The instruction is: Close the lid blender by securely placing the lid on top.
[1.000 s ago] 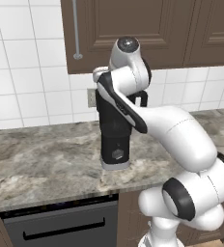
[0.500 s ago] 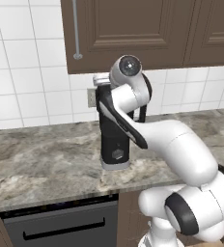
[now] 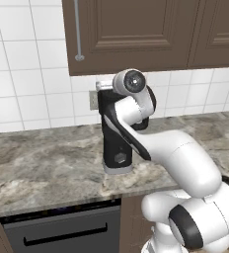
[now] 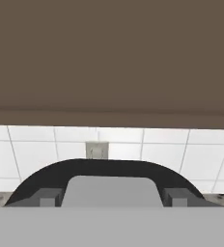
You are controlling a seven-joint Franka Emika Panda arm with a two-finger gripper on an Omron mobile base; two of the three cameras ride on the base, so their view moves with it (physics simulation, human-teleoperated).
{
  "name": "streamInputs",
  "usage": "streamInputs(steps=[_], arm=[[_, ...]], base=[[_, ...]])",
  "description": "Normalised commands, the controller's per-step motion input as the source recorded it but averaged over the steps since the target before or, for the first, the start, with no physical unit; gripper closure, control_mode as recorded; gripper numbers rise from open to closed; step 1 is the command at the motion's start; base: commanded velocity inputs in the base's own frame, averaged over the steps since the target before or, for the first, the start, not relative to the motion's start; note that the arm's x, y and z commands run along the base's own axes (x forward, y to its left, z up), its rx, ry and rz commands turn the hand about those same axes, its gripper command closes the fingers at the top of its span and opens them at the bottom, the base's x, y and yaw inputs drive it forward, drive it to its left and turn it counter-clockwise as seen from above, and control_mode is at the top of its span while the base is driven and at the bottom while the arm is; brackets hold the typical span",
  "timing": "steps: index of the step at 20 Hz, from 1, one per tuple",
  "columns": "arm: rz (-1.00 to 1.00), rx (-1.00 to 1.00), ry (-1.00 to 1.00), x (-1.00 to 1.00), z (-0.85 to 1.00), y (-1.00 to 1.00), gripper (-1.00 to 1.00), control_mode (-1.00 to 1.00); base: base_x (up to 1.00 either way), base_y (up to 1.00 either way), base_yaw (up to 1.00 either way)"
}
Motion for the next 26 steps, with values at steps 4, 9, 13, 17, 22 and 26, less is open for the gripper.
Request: streamInputs(steps=[4, 9, 13, 17, 22, 26], arm=[[0.00, -0.04, 0.04, 0.02, -0.22, 0.00, 1.00, -1.00], [0.00, -0.04, 0.04, -0.19, -0.40, 0.01, -1.00, -1.00], [0.00, -0.01, 0.00, -0.21, -0.19, 0.03, -1.00, -1.00], [0.00, 0.00, 0.00, -0.27, -0.06, 0.00, -1.00, -1.00], [-0.03, 0.00, 0.00, -0.06, 0.08, 0.00, -1.00, -1.00], [-0.02, 0.00, 0.00, -0.39, 0.36, 0.00, -1.00, -1.00]], base=[[0.00, 0.00, 0.00], [0.00, 0.00, 0.00], [0.00, 0.00, 0.00], [0.00, 0.00, 0.00], [0.00, 0.00, 0.00], [0.00, 0.00, 0.00]])
